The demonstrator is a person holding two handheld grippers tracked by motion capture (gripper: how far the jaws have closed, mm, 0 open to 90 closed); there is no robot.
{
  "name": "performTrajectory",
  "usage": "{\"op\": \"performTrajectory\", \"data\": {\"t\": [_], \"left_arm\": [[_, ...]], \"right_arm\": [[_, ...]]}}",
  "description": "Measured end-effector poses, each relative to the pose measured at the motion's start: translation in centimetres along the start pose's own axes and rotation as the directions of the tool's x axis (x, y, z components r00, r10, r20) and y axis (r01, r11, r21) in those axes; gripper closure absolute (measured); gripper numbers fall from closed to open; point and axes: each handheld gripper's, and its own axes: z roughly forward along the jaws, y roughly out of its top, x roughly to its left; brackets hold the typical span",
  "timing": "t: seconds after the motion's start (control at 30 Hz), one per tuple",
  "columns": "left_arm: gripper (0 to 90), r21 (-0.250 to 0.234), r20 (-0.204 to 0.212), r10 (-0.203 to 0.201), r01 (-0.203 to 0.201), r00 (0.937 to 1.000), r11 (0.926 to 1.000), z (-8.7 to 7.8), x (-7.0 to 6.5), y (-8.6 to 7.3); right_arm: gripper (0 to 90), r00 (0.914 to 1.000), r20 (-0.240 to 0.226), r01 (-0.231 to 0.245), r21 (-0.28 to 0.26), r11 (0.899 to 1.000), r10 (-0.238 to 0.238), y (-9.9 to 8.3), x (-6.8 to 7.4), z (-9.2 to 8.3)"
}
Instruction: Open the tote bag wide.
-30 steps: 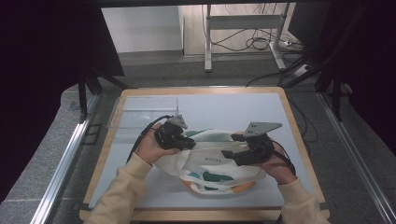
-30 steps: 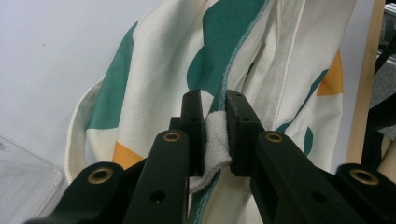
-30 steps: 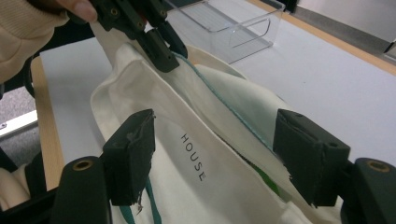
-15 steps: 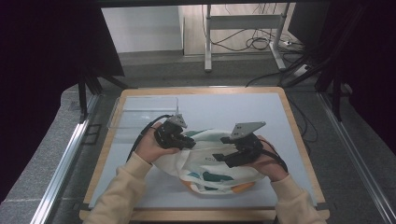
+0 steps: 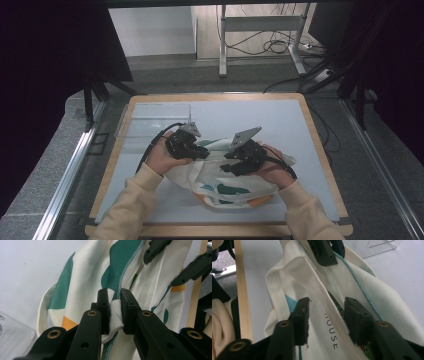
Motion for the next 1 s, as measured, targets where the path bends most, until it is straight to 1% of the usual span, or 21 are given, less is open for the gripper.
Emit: {"op": "performTrajectory", "data": {"t": [0.07, 0.13, 0.17, 0.23, 0.33, 0.4, 0.43, 0.5, 0.63, 0.7, 0.73, 0.77, 0.9, 0.93, 0.97, 1.0], "left_arm": [[80.5, -0.009, 0.000, -0.011, 0.011, 0.9999, 0.9999, 0.1, -0.1, 0.0], [80.5, -0.012, -0.001, -0.012, 0.012, 0.9999, 0.9999, 0.1, -0.1, 0.0], [80.5, 0.003, -0.005, 0.004, -0.004, 1.0000, 1.0000, 0.0, 0.0, 0.1], [80.5, 0.005, -0.007, 0.006, -0.006, 1.0000, 1.0000, 0.0, 0.0, 0.1], [80.4, -0.001, -0.011, 0.001, -0.001, 0.9999, 1.0000, 0.0, 0.0, 0.1], [80.5, 0.000, -0.012, 0.000, 0.000, 0.9999, 1.0000, 0.1, 0.1, 0.1], [80.5, -0.005, -0.014, -0.008, 0.008, 0.9999, 1.0000, 0.2, 0.1, 0.1], [80.6, -0.004, -0.020, -0.008, 0.008, 0.9998, 1.0000, 0.3, 0.1, 0.2], [80.8, -0.006, -0.038, -0.018, 0.017, 0.9991, 0.9998, 0.4, 0.2, 0.3], [80.8, 0.001, -0.053, -0.019, 0.019, 0.9984, 0.9998, 0.5, 0.3, 0.5], [80.8, -0.002, -0.057, -0.026, 0.026, 0.9980, 0.9997, 0.6, 0.3, 0.5], [80.9, 0.002, -0.063, -0.022, 0.022, 0.9977, 0.9998, 0.5, 0.4, 0.6], [81.0, -0.008, -0.085, -0.036, 0.035, 0.9957, 0.9993, 0.6, 0.6, 0.7], [81.0, -0.024, -0.089, -0.052, 0.050, 0.9947, 0.9985, 0.7, 0.6, 0.8], [81.0, -0.018, -0.096, -0.045, 0.044, 0.9944, 0.9989, 0.7, 0.7, 0.8], [81.0, -0.023, -0.101, -0.052, 0.050, 0.9936, 0.9985, 0.7, 0.8, 0.8]], "right_arm": [[64.2, 1.0000, -0.004, 0.007, 0.020, 1.000, -0.007, 0.0, 0.0, 0.2], [71.7, 0.9995, 0.003, 0.030, 0.035, 0.999, -0.030, 0.0, 0.1, 0.4], [74.4, 0.9992, 0.004, 0.040, 0.038, 0.998, -0.040, -0.1, 0.2, 0.5], [79.5, 0.9992, 0.009, 0.039, 0.043, 0.998, -0.039, -0.3, 0.2, 0.6], [84.8, 0.9995, -0.003, 0.032, 0.039, 0.999, -0.032, -0.7, 0.2, 0.7], [86.0, 0.9995, -0.002, 0.032, 0.039, 0.999, -0.032, -0.9, 0.3, 0.8], [86.1, 0.9996, -0.003, 0.029, 0.038, 0.999, -0.029, -1.0, 0.3, 0.8], [86.3, 0.9995, -0.006, 0.030, 0.035, 0.999, -0.030, -1.2, 0.4, 0.8], [86.6, 0.9997, -0.014, 0.022, 0.031, 0.999, -0.022, -1.5, 0.6, 0.9], [86.7, 0.9997, -0.021, 0.015, 0.031, 0.999, -0.015, -1.7, 0.6, 0.9], [86.7, 0.9996, -0.025, 0.015, 0.029, 0.999, -0.015, -1.9, 0.7, 0.9], [86.8, 0.9995, -0.031, 0.010, 0.027, 1.000, -0.009, -2.0, 0.7, 0.9], [86.8, 0.9988, -0.049, 0.001, 0.020, 1.000, 0.000, -2.4, 0.9, 0.8], [86.8, 0.9986, -0.053, 0.001, 0.020, 1.000, 0.000, -2.5, 1.0, 0.9], [86.8, 0.9984, -0.057, 0.000, 0.019, 1.000, 0.001, -2.6, 1.1, 0.9], [86.8, 0.9981, -0.062, -0.002, 0.018, 1.000, 0.003, -2.7, 1.2, 0.9]]}}
